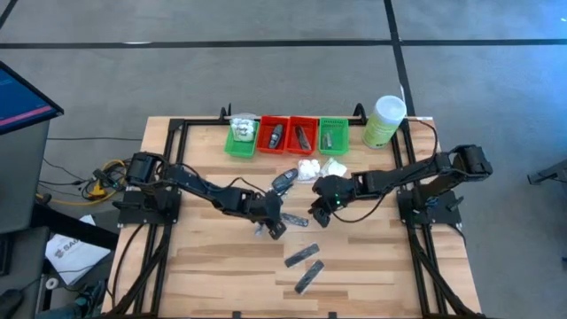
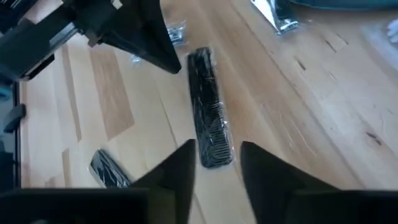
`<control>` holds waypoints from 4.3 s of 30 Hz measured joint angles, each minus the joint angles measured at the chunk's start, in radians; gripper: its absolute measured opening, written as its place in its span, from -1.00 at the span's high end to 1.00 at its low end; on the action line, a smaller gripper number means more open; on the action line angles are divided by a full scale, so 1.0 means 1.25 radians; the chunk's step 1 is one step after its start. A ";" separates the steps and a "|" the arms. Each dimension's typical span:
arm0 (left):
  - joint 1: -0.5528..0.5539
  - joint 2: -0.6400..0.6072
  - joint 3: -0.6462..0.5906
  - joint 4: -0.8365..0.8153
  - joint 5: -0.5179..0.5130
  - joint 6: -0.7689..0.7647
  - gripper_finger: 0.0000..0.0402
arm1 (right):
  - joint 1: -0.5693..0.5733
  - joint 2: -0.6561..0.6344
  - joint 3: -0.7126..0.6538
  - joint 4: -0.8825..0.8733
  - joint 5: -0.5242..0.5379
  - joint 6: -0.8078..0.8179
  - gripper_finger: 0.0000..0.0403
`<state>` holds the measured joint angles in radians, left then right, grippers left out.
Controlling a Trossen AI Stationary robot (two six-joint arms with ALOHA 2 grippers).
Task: Pick & Place Travel size toiletries
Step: Put the comb into the right red basket
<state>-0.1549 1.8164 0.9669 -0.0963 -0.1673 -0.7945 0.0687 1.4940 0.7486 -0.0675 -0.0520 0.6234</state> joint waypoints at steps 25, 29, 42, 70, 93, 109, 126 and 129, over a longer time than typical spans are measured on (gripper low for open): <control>-0.004 -0.003 -0.078 0.030 -0.001 -0.047 1.00 | 0.002 0.234 0.027 0.120 -0.046 0.063 0.15; -0.004 -0.003 -0.079 0.030 -0.001 -0.047 1.00 | -0.004 0.234 0.028 0.153 -0.090 0.050 0.14; -0.005 -0.002 -0.081 0.041 -0.013 -0.047 1.00 | -0.001 0.322 0.036 0.252 -0.177 0.086 0.40; -0.009 -0.421 -0.174 0.059 -0.354 -0.039 0.98 | -0.209 -0.213 0.041 -0.122 0.048 0.068 0.99; -0.014 -0.493 -0.222 0.073 -0.363 -0.033 0.98 | -0.484 0.270 0.567 -0.508 0.023 0.056 0.98; -0.038 -0.493 -0.222 0.072 -0.368 0.030 0.98 | -0.480 0.472 0.793 -0.668 0.022 -0.020 0.98; -0.026 -0.493 -0.221 0.077 -0.369 0.046 0.98 | -0.480 0.526 0.787 -0.694 0.032 -0.032 0.95; -0.028 -0.493 -0.221 0.078 -0.363 0.045 0.98 | -0.477 0.525 0.788 -0.663 0.062 -0.035 0.91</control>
<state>-0.1893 1.1995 0.6910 0.0017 -0.6212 -0.7377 -0.5277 2.1505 1.7332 -0.8957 0.0252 0.5801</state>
